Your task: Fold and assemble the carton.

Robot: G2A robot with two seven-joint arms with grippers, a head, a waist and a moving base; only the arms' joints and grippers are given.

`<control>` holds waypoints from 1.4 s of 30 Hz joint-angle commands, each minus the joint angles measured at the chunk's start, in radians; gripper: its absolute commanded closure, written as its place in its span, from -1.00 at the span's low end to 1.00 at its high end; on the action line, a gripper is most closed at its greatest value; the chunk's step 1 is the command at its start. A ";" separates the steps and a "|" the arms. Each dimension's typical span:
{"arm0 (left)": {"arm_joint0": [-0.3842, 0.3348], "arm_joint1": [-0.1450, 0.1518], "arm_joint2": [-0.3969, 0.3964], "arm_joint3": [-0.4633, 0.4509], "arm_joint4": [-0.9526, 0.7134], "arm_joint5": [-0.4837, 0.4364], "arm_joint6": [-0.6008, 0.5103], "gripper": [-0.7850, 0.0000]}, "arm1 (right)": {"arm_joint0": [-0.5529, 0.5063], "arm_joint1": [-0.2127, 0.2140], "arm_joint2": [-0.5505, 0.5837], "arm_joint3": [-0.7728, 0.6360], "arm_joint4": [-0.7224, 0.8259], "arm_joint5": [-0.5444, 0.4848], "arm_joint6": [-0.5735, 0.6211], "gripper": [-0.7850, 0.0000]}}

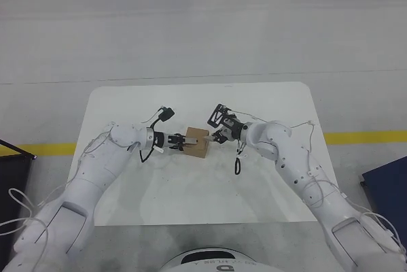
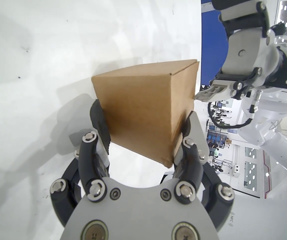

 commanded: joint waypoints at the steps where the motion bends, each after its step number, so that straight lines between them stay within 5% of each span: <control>1: 0.002 0.000 0.001 -0.003 0.003 0.002 0.001 -0.65 | 0.004 -0.001 0.001 0.009 0.005 0.003 -0.003 -1.00; 4: 0.004 0.001 0.000 -0.008 0.004 0.004 0.001 -0.71 | 0.003 -0.001 0.010 0.009 0.009 0.009 -0.026 -1.00; 7: 0.010 0.002 -0.006 -0.016 -0.013 -0.005 0.002 -1.00 | -0.004 0.002 0.025 0.001 0.005 0.019 -0.047 -1.00; 15: 0.024 0.031 -0.100 -0.050 -0.107 -0.056 -0.026 -1.00 | -0.064 0.023 0.104 -0.077 0.032 -0.020 -0.122 -0.87; 17: 0.036 0.047 -0.148 -0.069 -0.121 -0.084 -0.007 -1.00 | -0.090 0.032 0.134 -0.111 0.061 -0.065 -0.160 -0.55; 19: 0.057 0.066 -0.205 -0.104 -0.142 -0.123 0.006 -1.00 | -0.120 0.043 0.161 -0.154 0.064 -0.129 -0.190 0.26; 20: 0.071 0.076 -0.235 -0.127 -0.150 -0.149 0.013 -1.00 | -0.134 0.047 0.171 -0.171 0.057 -0.146 -0.191 0.87; 21: 0.088 0.085 -0.267 -0.152 -0.161 -0.177 0.022 -1.00 | -0.145 0.050 0.174 -0.187 0.051 -0.157 -0.187 1.00; 25: 0.174 0.120 -0.391 -0.255 -0.201 -0.269 0.070 -1.00 | -0.145 0.047 0.136 -0.207 0.038 -0.170 -0.143 1.00; 29: 0.243 0.146 -0.478 -0.321 -0.216 -0.269 0.077 -1.00 | -0.099 0.028 0.068 -0.159 0.062 -0.162 -0.111 1.00; 42: 0.247 0.147 -0.483 -0.325 -0.216 -0.267 0.077 -1.00 | 0.026 -0.025 -0.074 0.004 0.104 -0.134 -0.023 1.00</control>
